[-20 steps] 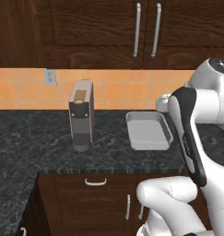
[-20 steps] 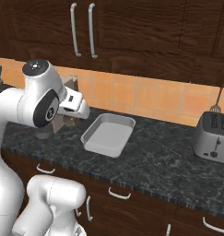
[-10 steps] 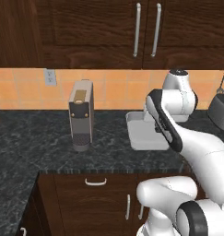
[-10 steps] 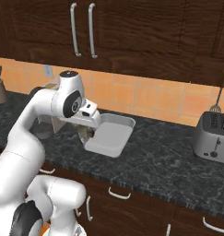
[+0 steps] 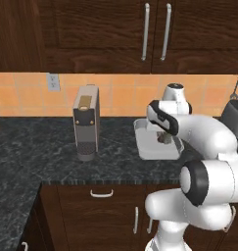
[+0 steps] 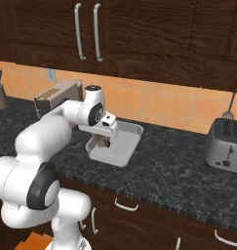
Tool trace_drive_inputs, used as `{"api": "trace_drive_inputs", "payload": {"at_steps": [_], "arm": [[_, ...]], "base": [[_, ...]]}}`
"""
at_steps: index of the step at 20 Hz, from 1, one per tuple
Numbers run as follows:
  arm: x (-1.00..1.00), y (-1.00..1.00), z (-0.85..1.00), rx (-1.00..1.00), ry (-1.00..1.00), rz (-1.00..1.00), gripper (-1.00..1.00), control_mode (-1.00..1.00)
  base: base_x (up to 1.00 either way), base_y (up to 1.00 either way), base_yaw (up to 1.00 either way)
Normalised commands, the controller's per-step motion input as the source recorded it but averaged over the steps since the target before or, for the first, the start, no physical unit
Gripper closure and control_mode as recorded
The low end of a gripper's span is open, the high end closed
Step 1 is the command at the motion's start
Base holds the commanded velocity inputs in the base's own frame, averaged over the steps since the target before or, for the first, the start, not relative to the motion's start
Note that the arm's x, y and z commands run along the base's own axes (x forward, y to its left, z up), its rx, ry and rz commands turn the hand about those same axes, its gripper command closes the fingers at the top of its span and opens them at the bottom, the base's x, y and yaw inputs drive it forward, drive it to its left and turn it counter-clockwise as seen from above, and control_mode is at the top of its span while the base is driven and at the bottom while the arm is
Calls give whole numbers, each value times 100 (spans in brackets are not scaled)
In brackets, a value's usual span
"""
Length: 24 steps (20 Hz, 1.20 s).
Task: Place one sweet potato and one steak in each tupperware on the nearby counter, to pack two identical lunches.
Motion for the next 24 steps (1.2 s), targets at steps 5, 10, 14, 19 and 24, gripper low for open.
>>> {"api": "trace_drive_inputs", "payload": {"at_steps": [5, 10, 14, 19, 24], "arm": [[76, -17, -69, 2, 0, 0, 100, -100], [82, -18, -51, 1, 0, 0, 100, -100], [67, -17, -43, 6, 0, 0, 100, -100], [45, -15, -50, 6, -1, 0, -100, -100], [-15, -12, -49, 1, -3, 0, -100, -100]], "base": [[0, 0, 0], [0, 0, 0], [0, 0, 0], [0, 0, 0], [0, 0, 0]]}}
